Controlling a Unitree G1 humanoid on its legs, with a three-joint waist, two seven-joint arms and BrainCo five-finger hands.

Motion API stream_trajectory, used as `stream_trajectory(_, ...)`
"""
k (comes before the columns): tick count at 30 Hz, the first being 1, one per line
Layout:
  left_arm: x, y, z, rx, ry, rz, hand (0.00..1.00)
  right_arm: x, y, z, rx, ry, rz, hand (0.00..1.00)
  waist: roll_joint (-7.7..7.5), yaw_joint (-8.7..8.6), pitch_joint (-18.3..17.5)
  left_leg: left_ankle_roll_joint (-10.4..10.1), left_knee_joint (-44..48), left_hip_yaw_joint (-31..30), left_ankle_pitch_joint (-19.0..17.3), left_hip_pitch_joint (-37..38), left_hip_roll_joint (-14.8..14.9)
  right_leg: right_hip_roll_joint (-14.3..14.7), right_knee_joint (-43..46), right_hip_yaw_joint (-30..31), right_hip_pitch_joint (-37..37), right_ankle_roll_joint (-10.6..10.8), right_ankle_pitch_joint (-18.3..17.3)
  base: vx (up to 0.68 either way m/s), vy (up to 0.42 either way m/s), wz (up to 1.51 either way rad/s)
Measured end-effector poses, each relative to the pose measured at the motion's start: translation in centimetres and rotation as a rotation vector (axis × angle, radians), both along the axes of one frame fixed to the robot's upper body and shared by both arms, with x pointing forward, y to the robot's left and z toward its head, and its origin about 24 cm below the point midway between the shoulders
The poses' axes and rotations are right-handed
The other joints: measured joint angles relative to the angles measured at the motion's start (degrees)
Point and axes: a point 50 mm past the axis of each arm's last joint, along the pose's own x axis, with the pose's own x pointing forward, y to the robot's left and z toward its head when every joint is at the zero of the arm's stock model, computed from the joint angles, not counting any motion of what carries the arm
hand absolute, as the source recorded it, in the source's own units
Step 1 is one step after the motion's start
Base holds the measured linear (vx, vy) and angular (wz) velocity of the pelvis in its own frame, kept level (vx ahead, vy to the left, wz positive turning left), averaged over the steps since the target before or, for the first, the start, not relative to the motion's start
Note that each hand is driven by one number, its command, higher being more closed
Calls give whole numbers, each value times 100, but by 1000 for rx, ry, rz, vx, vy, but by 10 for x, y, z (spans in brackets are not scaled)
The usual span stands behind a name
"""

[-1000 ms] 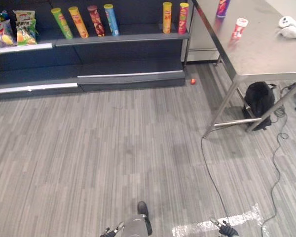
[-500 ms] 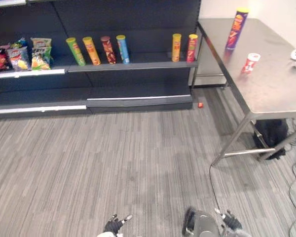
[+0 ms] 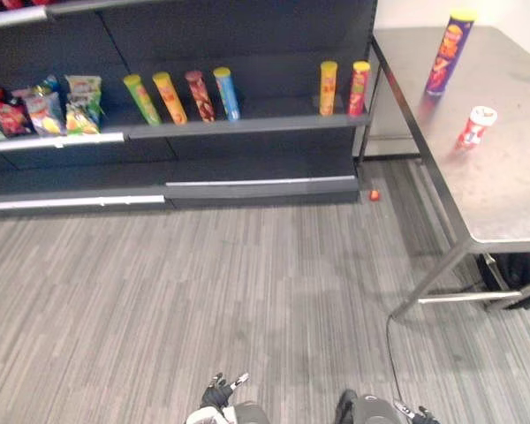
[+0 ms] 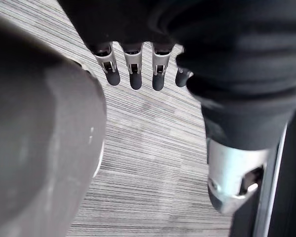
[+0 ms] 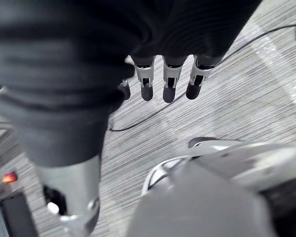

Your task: Put the gum and the chips on the shelf.

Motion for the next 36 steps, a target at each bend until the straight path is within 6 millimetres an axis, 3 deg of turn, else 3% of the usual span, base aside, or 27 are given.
stream_trajectory(2,2,4,1,-9,-19,55,0,6,2,1,5,-19,-4,0,-43,27,9,374,-554,339,-353,-376,50,-132,-195,113,249,120,7,220,229,-24)
stream_trajectory(3,3,4,2,-9,-26,63,0,7,2,1,6,-24,-6,0,-52,38,14,448,-976,389,-370,-409,40,-184,-204,154,283,204,1,292,381,-34)
stream_trajectory(4,3,4,2,-13,-31,79,0,9,2,1,5,-29,-11,0,-51,36,14,619,-2033,380,-254,-426,-25,-291,-201,259,329,426,-17,256,368,-43)
stream_trajectory(5,1,3,1,-12,-24,83,0,9,0,2,-2,-30,-12,0,11,25,3,757,-3345,231,129,-317,-111,-354,-192,364,358,647,-48,317,488,-48)
stream_trajectory(6,0,1,1,-17,-22,91,0,9,-1,2,-7,-30,-8,0,44,51,-14,696,-3598,201,700,-223,-157,-398,-186,476,383,831,-58,224,320,-36)
stream_trajectory(7,0,8,2,7,-22,101,0,9,6,1,2,-30,2,0,-123,28,-72,738,-3872,426,615,-44,-444,-538,-353,621,474,933,0,383,329,-18)
stream_trajectory(10,3,15,4,31,-35,101,0,12,17,0,20,-34,24,0,-327,57,-111,878,-3450,609,341,-123,-566,-321,-877,618,655,796,324,340,140,-20)
stream_trajectory(12,-3,19,2,38,-6,101,0,17,21,-1,34,-36,22,0,-345,47,-148,910,-3065,579,152,-128,-558,-302,-1379,824,928,839,651,208,84,-35)
stream_trajectory(16,-9,14,-1,33,32,47,0,19,17,0,31,-38,4,0,-226,29,-263,895,-3048,404,21,-40,-701,-444,-1115,1033,740,870,865,172,88,-39)
stream_trajectory(17,-10,5,-3,15,42,19,0,20,13,1,22,-41,1,0,-50,80,-285,902,-3374,423,-145,237,-687,-481,-247,1260,277,925,819,125,109,-59)
stream_trajectory(18,-12,2,-4,10,52,6,0,21,10,2,14,-47,-2,0,4,89,-297,900,-3593,449,-236,405,-697,-527,316,1368,-7,927,800,118,144,-68)
stream_trajectory(19,-14,5,-4,24,62,-31,0,25,5,4,0,-59,6,0,-94,12,-271,919,-3923,597,-325,811,-873,-847,1686,1557,-601,853,829,89,103,-43)
stream_trajectory(20,-13,10,-3,39,60,-44,0,25,6,4,2,-58,8,0,-288,-4,-196,923,-3997,651,-350,1039,-1018,-1065,2249,1597,-821,684,971,98,89,-30)
stream_trajectory(21,-12,13,-2,50,60,-56,0,22,6,3,6,-47,10,0,-348,-7,-177,939,-4052,681,-380,1180,-1086,-1194,2549,1600,-899,646,1110,89,53,-16)
stream_trajectory(22,-11,15,-2,61,63,-77,0,15,7,1,8,-29,9,0,-336,-12,-152,962,-4214,725,-413,1452,-1149,-1349,2988,1578,-1053,630,1478,143,65,-19)
stream_trajectory(24,-10,17,-1,66,64,-80,0,9,8,0,12,-15,1,0,-356,-47,-153,1029,-4367,788,-461,1681,-1125,-1428,3489,1155,-1318,401,937,201,34,-18)
stream_trajectory(25,-11,19,-2,74,73,-87,0,12,8,0,13,-20,8,0,-338,-131,-149,987,-4453,846,-437,1720,-1066,-1355,3494,673,-1515,339,379,223,-34,-18)
stream_trajectory(26,-13,18,-2,72,84,-90,0,16,8,1,13,-30,12,0,-302,-160,-131,961,-4550,956,-419,1776,-1004,-1168,3200,232,-1688,243,144,197,-53,-23)
stream_trajectory(28,-12,14,-3,58,83,-87,0,19,6,2,8,-38,15,0,-225,-159,-74,915,-4723,1157,-392,1987,-938,-847,2236,-404,-1765,208,164,257,-95,-29)
stream_trajectory(30,-14,13,-4,50,86,-82,0,18,7,2,11,-34,18,0,-243,-151,-84,854,-4881,1309,-377,2214,-992,-619,823,-813,-1689,255,571,280,-117,-19)
stream_trajectory(31,-16,15,-4,51,89,-74,0,14,9,1,14,-24,30,0,-364,-151,-76,735,-5001,1366,-333,2373,-1096,-589,309,-936,-1619,-290,1113,350,-140,-28)
stream_trajectory(32,-15,3,-6,20,89,-71,0,19,0,3,-9,-34,41,0,-41,-129,-46,557,-5144,1445,-276,2485,-939,-349,275,-1076,-1515,-408,1133,373,-140,-33)
stream_trajectory(35,-7,-16,-6,-27,64,-111,0,29,-5,7,-28,-54,61,0,132,-143,12,475,-5262,1601,-74,2550,-844,-214,431,-1080,-1562,-441,789,205,-92,-18)
stream_trajectory(36,-6,-14,-5,-25,60,-103,0,28,-6,7,-32,-49,61,0,60,-143,38,460,-5279,1608,-11,2649,-833,-247,596,-1068,-1546,-383,580,162,-108,-2)
